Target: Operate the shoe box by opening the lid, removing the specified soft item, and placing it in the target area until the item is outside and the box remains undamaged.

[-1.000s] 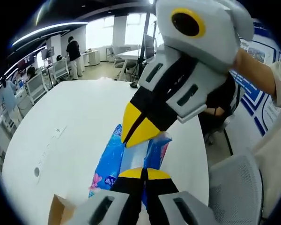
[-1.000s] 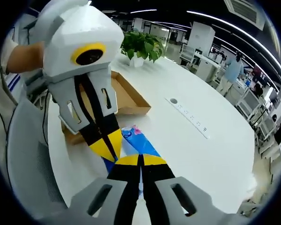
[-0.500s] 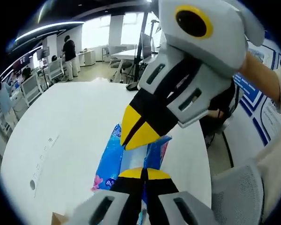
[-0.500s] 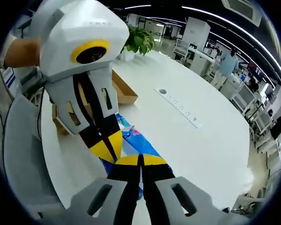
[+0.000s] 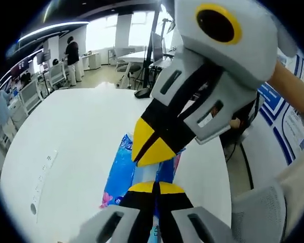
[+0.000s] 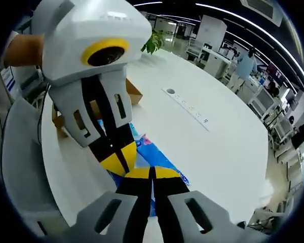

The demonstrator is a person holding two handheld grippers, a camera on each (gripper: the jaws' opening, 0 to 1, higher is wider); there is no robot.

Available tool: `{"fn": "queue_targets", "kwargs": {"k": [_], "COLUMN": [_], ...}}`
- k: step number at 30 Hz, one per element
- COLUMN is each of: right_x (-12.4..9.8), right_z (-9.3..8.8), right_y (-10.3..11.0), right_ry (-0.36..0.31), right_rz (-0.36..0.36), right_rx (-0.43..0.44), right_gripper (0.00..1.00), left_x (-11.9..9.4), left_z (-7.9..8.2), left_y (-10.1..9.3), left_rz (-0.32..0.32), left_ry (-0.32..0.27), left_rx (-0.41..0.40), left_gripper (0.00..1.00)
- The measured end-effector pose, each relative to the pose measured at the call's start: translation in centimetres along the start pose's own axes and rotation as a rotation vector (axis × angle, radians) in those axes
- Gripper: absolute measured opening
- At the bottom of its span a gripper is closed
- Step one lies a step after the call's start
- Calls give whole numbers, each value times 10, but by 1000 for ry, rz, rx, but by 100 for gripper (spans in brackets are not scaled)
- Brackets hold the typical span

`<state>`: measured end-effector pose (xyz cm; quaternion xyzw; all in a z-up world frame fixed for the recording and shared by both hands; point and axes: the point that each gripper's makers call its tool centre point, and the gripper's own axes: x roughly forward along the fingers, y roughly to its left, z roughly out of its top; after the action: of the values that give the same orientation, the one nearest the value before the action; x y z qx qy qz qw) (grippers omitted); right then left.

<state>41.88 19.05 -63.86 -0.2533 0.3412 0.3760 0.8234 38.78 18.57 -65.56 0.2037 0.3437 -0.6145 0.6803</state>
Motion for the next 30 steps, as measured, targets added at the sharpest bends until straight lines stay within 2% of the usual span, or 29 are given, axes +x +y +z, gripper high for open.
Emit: {"fn": "queue_targets", "kwargs": {"k": [6,15,23,30], "right_x": [-5,-6,1,13], "right_z": [-10,-31,-54,-72], "right_y": [-15,-29,-36,-39], "right_ry": [6,18,40,60], "right_rz": [-23,-46,-65,-59], "right_rx": [17,53,93,128], "right_gripper": [0,0,0,0], "left_x": [14,35,58,74], "left_z": [15,28,28,17], "left_y": [1,1,0,3], "left_rz": [-7,-24,-38,-44], "left_ry": [-19,-18,-8,1], "left_rx": [-13,-14,-16,-32], "left_gripper": [0,0,0,0]}}
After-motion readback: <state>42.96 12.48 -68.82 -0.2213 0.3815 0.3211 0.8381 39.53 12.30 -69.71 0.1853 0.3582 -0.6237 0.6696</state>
